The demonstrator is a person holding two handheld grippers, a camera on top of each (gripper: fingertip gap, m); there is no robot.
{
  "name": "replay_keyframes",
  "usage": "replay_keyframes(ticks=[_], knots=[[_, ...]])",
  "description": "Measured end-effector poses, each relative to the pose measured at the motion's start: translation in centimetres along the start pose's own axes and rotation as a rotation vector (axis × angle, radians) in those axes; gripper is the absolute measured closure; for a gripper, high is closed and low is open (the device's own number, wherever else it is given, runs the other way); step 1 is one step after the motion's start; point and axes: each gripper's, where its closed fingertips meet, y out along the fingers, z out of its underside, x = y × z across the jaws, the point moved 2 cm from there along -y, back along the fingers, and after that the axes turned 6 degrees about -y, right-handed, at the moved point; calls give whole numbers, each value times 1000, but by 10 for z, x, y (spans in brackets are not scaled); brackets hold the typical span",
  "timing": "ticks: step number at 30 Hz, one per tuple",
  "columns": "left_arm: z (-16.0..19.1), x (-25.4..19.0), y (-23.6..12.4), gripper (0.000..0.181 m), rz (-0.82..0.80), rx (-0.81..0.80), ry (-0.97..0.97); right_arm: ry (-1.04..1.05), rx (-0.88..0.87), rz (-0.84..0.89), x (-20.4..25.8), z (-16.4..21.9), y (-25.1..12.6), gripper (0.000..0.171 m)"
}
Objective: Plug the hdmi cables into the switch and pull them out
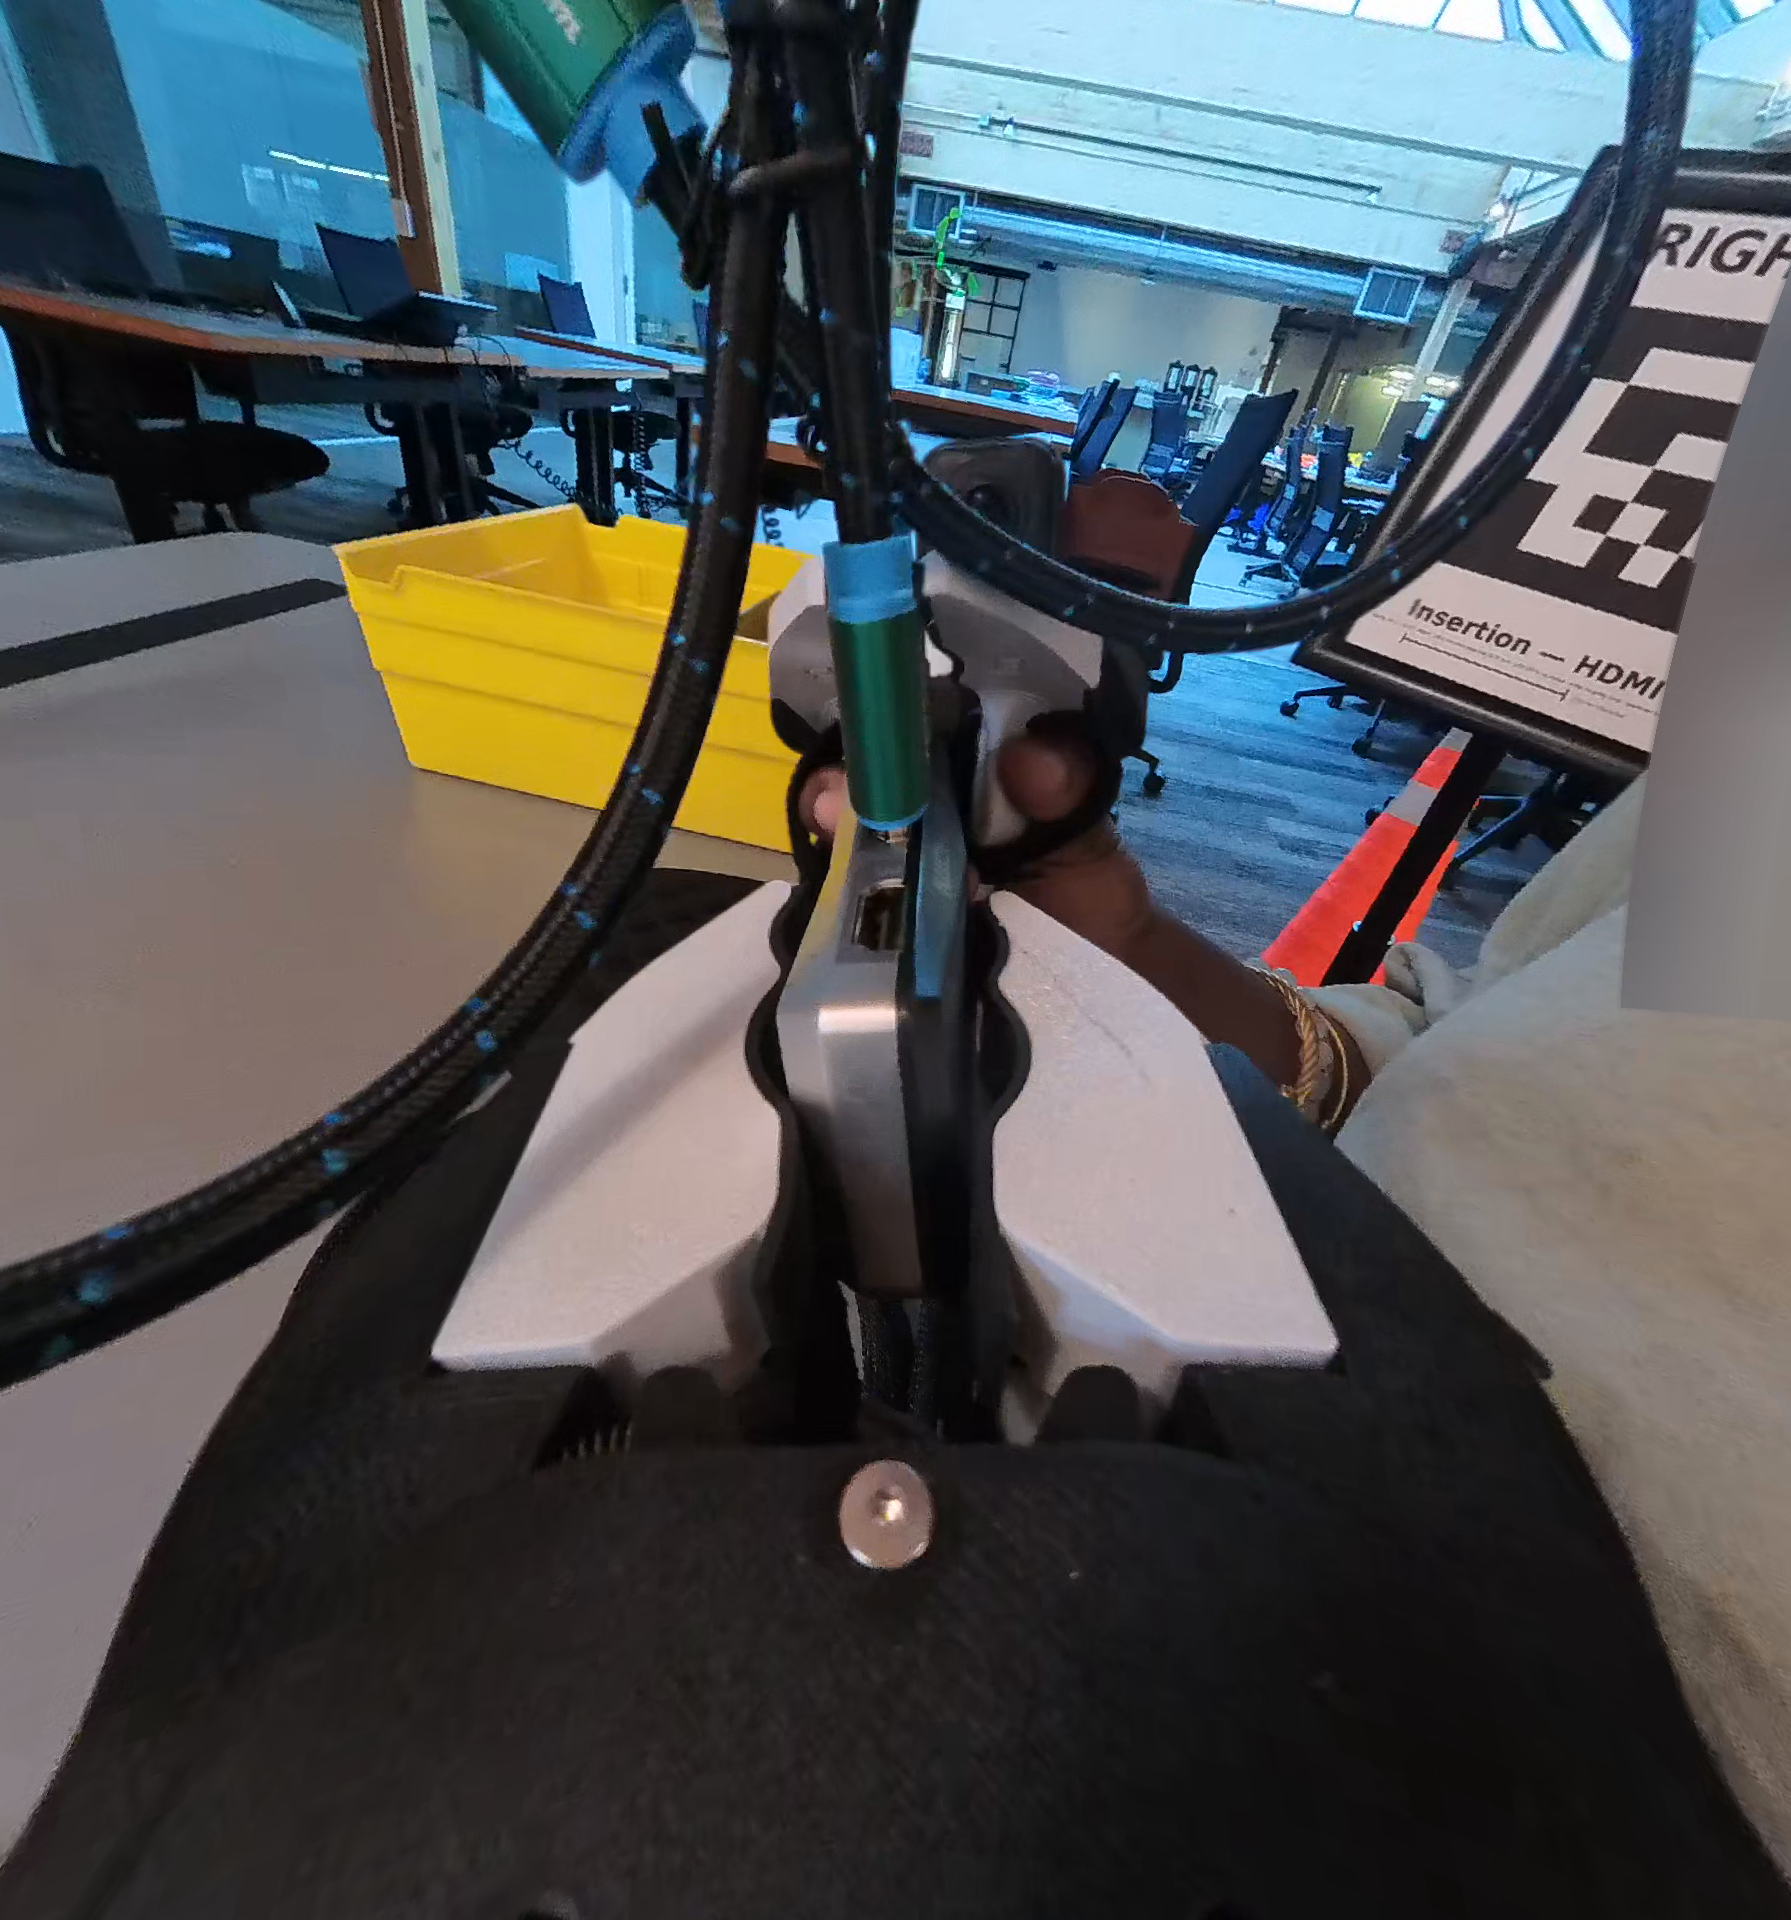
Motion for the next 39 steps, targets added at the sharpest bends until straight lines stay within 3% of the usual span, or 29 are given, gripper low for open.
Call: replay_keyframes(ticks=[1,4,6,9,11,13,16,20,27,34,39], knots=[[0,1,1,150,-8,2,-3,-5,-5,8,-1,0,-1,161],[-6,3,2,150,-48,-54,46,0,-30,13,-5,0,-3,161],[-23,4,-3,146,-117,-207,137,34,-117,22,-6,-7,-5,160],[-52,14,-25,103,-405,-419,389,80,-297,152,-22,-24,-21,160],[-53,19,-28,91,-551,-340,536,66,-345,265,-33,-28,-33,160],[-46,21,-18,78,-582,-252,541,39,-336,326,-37,-25,-35,160],[-33,28,-4,70,-606,-178,547,31,-315,291,-28,-19,-23,160],[-25,31,-2,73,-662,-74,694,7,-216,271,-20,-7,-8,160],[-17,40,-6,75,-614,-23,589,-39,-4,306,-26,1,-7,160],[-5,54,-2,82,-667,4,410,90,-375,419,-41,-11,-34,160],[7,51,10,92,-686,99,497,27,-388,452,-36,-12,-33,160]])
